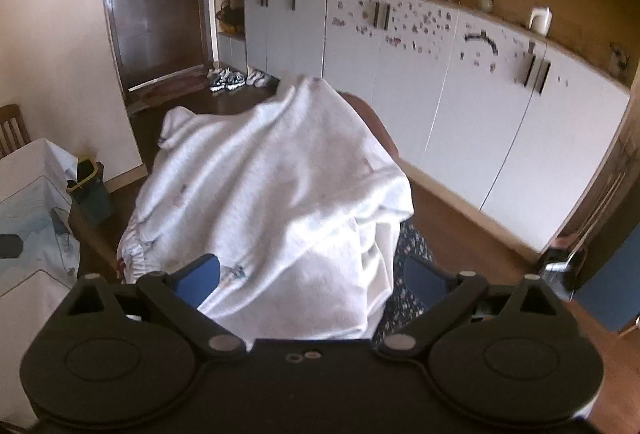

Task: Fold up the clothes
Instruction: 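Reach both grippers toward the grey sweatpants piled on the chair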

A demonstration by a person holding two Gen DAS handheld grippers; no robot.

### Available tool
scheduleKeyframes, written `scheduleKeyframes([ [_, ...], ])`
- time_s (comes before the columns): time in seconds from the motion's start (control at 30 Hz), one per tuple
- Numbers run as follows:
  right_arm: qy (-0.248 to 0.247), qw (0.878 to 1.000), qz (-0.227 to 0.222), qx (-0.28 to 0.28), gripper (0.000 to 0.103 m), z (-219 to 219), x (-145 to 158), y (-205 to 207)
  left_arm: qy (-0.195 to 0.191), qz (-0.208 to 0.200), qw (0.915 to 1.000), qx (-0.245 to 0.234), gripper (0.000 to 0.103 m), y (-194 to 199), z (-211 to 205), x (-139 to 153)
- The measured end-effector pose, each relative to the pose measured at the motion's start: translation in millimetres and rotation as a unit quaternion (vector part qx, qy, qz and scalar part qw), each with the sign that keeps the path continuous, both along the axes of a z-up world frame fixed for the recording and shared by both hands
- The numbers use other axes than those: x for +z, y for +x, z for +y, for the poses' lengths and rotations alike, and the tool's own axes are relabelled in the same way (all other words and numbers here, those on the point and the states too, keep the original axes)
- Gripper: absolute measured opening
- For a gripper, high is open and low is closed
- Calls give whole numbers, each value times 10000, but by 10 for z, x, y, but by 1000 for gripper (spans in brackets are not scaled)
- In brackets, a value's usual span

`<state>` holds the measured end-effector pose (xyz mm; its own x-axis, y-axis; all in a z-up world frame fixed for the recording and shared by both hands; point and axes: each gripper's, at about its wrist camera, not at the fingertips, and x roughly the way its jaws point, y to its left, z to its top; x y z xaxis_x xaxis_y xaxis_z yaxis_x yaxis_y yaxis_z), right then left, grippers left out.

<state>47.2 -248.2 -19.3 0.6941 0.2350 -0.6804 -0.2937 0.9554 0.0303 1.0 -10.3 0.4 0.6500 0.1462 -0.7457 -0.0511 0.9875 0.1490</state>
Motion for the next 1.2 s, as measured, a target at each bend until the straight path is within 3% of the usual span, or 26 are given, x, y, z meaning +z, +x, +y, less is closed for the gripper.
scheduleKeyframes([
  [0.17,241,9996,53,-150,103,-35,-44,-22,231,-202,9985,461,103,23,-335,6],
  [0.2,337,9992,91,-180,103,-83,-70,-32,18,-324,9985,449,103,-15,-285,-8],
  [0.37,238,9992,308,-125,103,-68,-162,6,-548,-106,9971,511,103,177,16,-5],
  [1.2,215,9984,521,-102,103,-122,-292,77,-805,144,9959,376,103,451,-20,-69],
])
